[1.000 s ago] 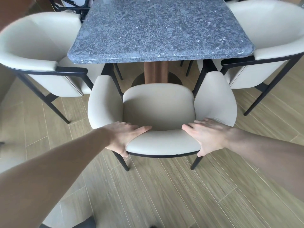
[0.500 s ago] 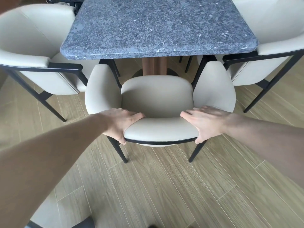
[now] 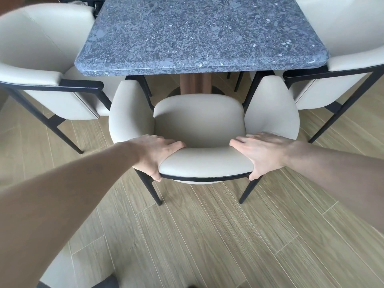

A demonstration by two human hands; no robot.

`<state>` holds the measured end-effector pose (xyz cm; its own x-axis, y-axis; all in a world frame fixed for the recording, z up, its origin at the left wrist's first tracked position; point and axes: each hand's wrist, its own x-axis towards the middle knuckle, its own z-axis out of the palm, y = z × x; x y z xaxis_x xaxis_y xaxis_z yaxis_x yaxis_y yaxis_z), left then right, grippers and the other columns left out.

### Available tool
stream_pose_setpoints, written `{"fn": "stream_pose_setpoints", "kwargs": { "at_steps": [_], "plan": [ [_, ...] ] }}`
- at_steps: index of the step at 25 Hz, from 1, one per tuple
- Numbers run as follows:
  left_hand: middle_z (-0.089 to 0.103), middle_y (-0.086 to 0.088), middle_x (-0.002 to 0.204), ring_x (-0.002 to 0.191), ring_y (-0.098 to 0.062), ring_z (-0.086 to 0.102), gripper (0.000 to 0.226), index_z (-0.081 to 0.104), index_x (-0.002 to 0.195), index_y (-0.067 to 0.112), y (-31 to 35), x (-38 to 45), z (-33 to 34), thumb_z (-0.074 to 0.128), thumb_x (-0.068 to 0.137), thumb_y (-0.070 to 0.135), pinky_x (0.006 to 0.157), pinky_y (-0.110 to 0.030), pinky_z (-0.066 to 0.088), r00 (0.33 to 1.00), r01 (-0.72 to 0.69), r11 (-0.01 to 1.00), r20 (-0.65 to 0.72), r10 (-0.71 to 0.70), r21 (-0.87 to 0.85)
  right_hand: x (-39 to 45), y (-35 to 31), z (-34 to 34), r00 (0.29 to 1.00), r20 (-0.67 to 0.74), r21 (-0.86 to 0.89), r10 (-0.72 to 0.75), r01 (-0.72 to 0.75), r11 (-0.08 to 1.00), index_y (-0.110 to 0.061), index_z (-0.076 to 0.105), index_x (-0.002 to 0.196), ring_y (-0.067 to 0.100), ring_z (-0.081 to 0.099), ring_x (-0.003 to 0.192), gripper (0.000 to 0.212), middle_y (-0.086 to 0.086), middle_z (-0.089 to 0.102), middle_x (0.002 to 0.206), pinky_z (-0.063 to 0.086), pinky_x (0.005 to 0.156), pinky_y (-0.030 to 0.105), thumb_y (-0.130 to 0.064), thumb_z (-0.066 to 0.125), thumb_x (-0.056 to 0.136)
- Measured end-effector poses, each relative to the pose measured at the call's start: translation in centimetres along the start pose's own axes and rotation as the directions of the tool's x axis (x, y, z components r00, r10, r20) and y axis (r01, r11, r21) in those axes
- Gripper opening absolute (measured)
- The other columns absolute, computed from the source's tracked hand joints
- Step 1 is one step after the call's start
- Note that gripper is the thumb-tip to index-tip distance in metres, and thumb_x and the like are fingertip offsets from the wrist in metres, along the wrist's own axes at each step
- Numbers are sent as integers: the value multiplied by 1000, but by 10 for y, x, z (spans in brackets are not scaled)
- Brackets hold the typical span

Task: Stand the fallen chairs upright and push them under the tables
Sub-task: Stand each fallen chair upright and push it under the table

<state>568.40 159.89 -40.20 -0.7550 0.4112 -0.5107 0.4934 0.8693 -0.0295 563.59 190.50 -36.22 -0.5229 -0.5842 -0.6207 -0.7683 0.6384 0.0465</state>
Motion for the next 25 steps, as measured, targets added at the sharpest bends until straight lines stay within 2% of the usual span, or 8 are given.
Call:
{"fn": "stream_pose_setpoints", "kwargs": {
  "at_steps": [4,8,11,14,17,19,21,25],
  "plan": [
    [56,11,126,112,-21,56,109,19,142,39,1,-1,0,88,58,51,89,-40,50,1000,19,1000,14,-18,-21,7,4,7,999,-38,-17,-28,27,999,-12,33,141,31,50,125,88,8,47,138,45,102,48,-47,78,74],
    [53,12,125,116,-19,51,106,20,141,41,6,-3,1,87,58,51,89,-39,48,998,57,996,-7,-57,-63,14,5,15,993,-114,-54,-2,-4,999,-23,33,113,21,53,100,80,-8,48,104,48,85,42,-58,81,60],
    [53,12,127,120,-17,49,108,19,143,44,14,-7,2,86,59,51,91,-35,44,991,129,991,-28,-130,-27,14,2,23,987,-148,-32,67,-72,997,-26,33,123,20,51,113,88,-9,52,116,40,99,45,-58,82,57],
    [49,5,137,130,-21,43,108,18,149,39,30,-8,-4,85,64,43,104,-36,39,972,232,972,28,-231,-36,6,-14,33,959,-163,78,232,-222,972,-27,27,143,20,37,133,96,-5,45,138,23,113,57,-38,82,64],
    [32,0,159,148,-25,26,99,16,158,30,48,-12,-18,74,78,43,119,-42,25,942,330,920,138,-306,-214,-4,-34,29,932,-117,226,344,-312,923,-24,23,150,23,27,142,92,-1,34,151,21,115,58,-25,77,75],
    [31,3,162,147,-24,30,91,16,159,36,54,-22,-33,69,85,37,117,-41,31,934,356,819,170,-313,-449,-14,-42,15,926,-112,383,361,-295,875,-21,26,150,24,25,144,89,0,33,153,22,116,54,-38,74,77],
    [43,4,156,136,-22,47,83,19,157,44,63,-34,-46,67,90,30,111,-37,40,925,322,642,86,-370,-696,-26,-50,2,895,-163,594,415,-247,766,-20,28,151,24,28,145,86,0,34,155,24,117,52,-46,69,80],
    [56,3,145,133,-13,51,64,43,151,36,99,-68,-72,67,93,21,105,-18,35,738,27,239,-141,-660,-971,-60,-68,-23,820,-284,842,496,-35,538,-22,37,149,19,34,143,70,-4,39,155,29,115,37,-45,65,88]
  ]
}}
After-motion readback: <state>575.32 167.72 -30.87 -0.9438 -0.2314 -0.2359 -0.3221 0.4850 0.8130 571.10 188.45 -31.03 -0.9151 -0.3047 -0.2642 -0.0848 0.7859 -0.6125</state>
